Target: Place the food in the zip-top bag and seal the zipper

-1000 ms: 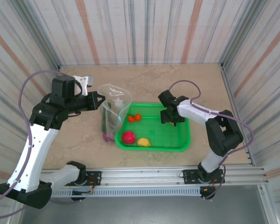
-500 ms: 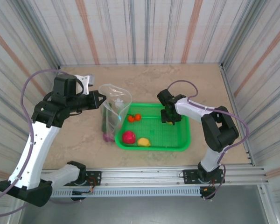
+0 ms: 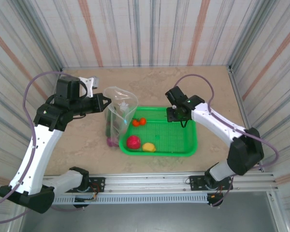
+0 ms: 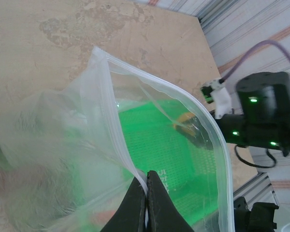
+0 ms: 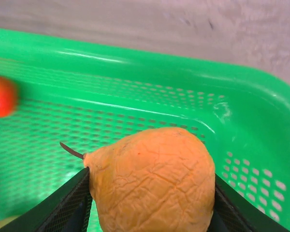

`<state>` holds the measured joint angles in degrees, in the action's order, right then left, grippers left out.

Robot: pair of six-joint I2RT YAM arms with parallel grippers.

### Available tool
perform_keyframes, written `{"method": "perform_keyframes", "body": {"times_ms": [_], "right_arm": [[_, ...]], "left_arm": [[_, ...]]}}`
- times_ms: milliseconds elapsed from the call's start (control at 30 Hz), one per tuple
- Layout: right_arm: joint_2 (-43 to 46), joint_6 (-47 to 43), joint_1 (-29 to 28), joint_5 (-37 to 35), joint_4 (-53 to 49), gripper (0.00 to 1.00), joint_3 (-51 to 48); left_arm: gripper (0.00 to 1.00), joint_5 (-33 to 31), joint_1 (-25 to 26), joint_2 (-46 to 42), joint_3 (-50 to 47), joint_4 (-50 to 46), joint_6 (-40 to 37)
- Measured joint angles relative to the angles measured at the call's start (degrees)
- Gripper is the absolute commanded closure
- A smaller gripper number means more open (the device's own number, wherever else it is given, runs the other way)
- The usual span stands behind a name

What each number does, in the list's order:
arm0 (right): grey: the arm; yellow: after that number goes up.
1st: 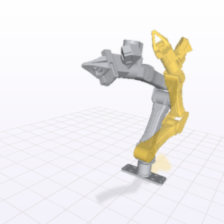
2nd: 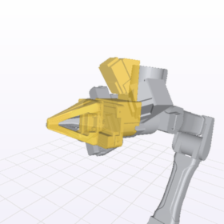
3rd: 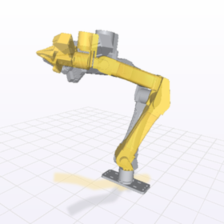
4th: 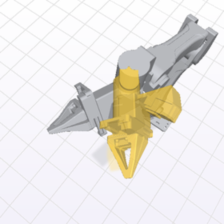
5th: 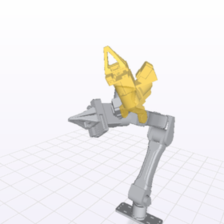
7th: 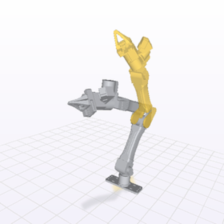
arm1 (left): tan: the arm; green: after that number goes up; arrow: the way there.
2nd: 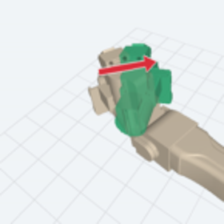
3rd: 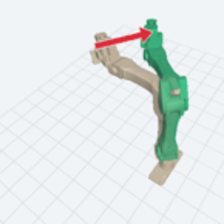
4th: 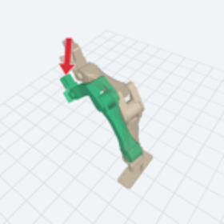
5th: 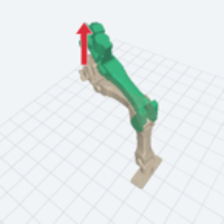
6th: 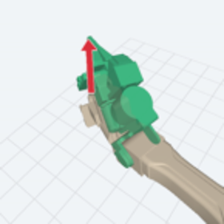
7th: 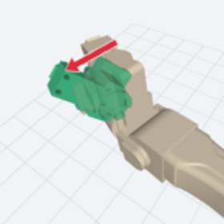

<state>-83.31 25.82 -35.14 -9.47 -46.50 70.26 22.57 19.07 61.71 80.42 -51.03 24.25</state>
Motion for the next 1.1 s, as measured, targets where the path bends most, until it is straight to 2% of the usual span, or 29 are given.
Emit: {"method": "perform_keyframes", "body": {"times_ms": [167,400,700,1100], "right_arm": [[6.7,0.0,-3.3,0.2,-4.9,0.50,9.0],[9.2,0.0,-9.6,0.5,-8.9,0.51,24.3],[-0.8,0.5,-16.5,6.3,-10.5,0.51,39.5],[-11.8,4.1,-17.6,18.5,-10.0,0.51,41.0]], "left_arm": [[1.00,0.4,0.6,0.0,-0.3,0.3,0.2],[1.00,0.4,2.6,0.0,-0.3,0.3,0.2],[1.00,0.4,5.2,1.8,0.0,0.0,0.2],[1.00,0.6,5.4,2.0,2.2,-1.5,0.1]]}}
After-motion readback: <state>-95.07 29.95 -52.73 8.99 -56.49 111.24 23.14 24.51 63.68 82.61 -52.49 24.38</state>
